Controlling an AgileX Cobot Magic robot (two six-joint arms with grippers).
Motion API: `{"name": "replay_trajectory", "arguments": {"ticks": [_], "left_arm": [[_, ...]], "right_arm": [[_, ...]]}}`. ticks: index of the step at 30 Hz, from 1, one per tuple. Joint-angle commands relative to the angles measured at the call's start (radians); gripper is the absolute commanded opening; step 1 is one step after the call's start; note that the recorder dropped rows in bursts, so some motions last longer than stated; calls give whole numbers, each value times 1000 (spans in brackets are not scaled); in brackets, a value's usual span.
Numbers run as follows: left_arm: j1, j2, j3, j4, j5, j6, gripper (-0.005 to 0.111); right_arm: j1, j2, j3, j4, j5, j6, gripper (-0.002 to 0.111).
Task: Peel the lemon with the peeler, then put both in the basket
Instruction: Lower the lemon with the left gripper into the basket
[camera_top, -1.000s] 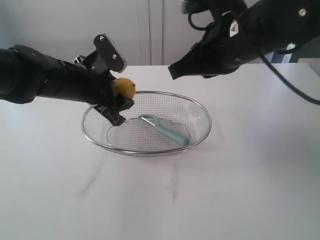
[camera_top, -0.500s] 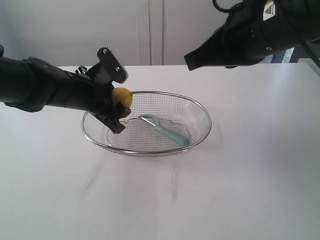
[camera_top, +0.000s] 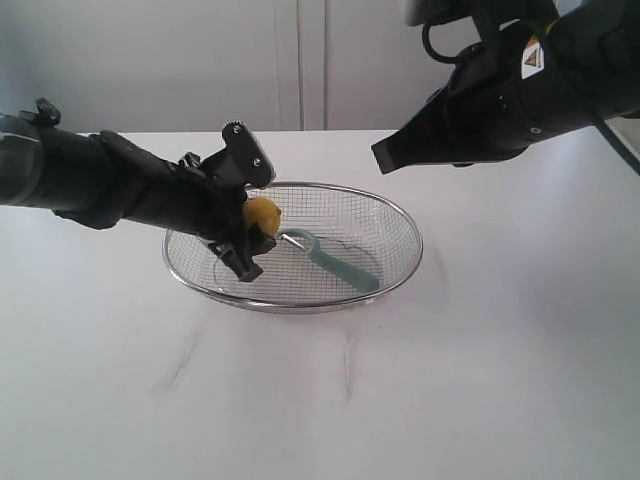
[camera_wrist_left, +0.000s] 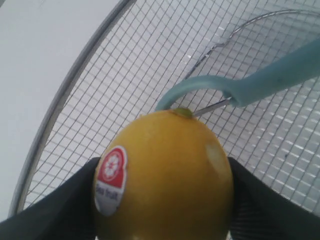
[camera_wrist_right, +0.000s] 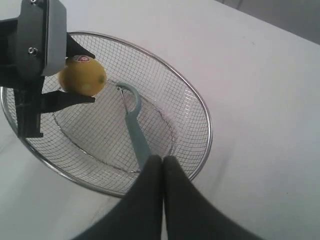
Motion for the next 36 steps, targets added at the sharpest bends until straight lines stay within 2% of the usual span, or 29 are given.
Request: {"name": "replay_trajectory", "arguments": {"ticks": [1,6,11,15,18,21,25,36], "left_arm": [[-4,2,-32,-10,60,-57,0],[5,2,-41,-10,95,-123,0],[96,8,-104,63,297,-275,0],[148,8,-179,269,474,-471,0],[145,13,-228,469,529,-622,0],[135,40,-271,533,576,-683,0],[126,75,-301,535,591,-690,0],[99,142,-312,537,526,-702,3]], "right_arm": [[1,-4,3,-6,-14,-7,0],[1,-4,3,-6,-12,-7,0],[1,-4,3,-6,-12,-7,0],[1,-4,3,-6,-10,-7,0],[1,-4,3,-6,-17,-7,0],[1,-4,3,-4,-26,-7,0],[1,-4,3,0,-25,-7,0],[1,-4,3,0,-6,-7,0]]}}
